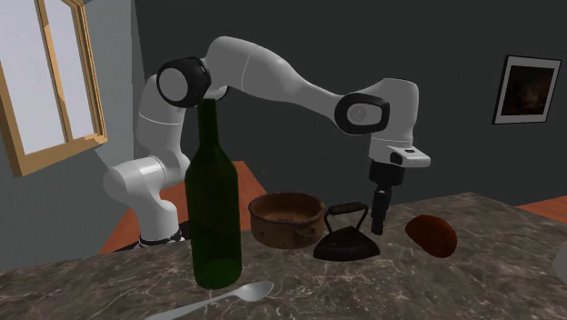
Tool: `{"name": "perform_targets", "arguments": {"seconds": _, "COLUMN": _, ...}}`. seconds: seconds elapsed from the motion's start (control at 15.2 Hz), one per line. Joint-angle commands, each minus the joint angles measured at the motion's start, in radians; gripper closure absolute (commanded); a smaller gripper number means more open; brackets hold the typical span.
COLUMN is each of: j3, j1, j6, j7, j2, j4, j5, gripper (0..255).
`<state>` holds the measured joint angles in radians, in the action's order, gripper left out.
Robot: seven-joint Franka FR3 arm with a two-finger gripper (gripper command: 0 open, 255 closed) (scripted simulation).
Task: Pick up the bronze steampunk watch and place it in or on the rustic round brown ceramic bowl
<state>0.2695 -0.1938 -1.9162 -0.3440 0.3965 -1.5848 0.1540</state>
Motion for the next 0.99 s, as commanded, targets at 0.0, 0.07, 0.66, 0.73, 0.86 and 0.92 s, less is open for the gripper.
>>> {"name": "perform_targets", "arguments": {"seconds": 0.0, "j3": 0.000, "j1": 0.000, "j6": -0.003, "j7": 0.000, "j2": 0.000, "j4": -0.002, "j5": 0.000, "gripper": 0}}
{"name": "perform_targets", "arguments": {"seconds": 0.07, "j3": 0.000, "j1": 0.000, "j6": -0.003, "j7": 0.000, "j2": 0.000, "j4": -0.002, "j5": 0.000, "gripper": 0}}
{"name": "perform_targets", "arguments": {"seconds": 0.66, "j3": 0.000, "j1": 0.000, "j6": -0.003, "j7": 0.000, "j2": 0.000, "j4": -0.002, "j5": 0.000, "gripper": 255}}
{"name": "perform_targets", "arguments": {"seconds": 0.73, "j3": 0.000, "j1": 0.000, "j6": -0.003, "j7": 0.000, "j2": 0.000, "j4": -0.002, "j5": 0.000, "gripper": 255}}
{"name": "perform_targets", "arguments": {"seconds": 0.86, "j3": 0.000, "j1": 0.000, "j6": -0.003, "j7": 0.000, "j2": 0.000, "j4": -0.002, "j5": 0.000, "gripper": 255}}
{"name": "perform_targets", "arguments": {"seconds": 0.92, "j3": 0.000, "j1": 0.000, "j6": -0.003, "j7": 0.000, "j2": 0.000, "j4": -0.002, "j5": 0.000, "gripper": 255}}
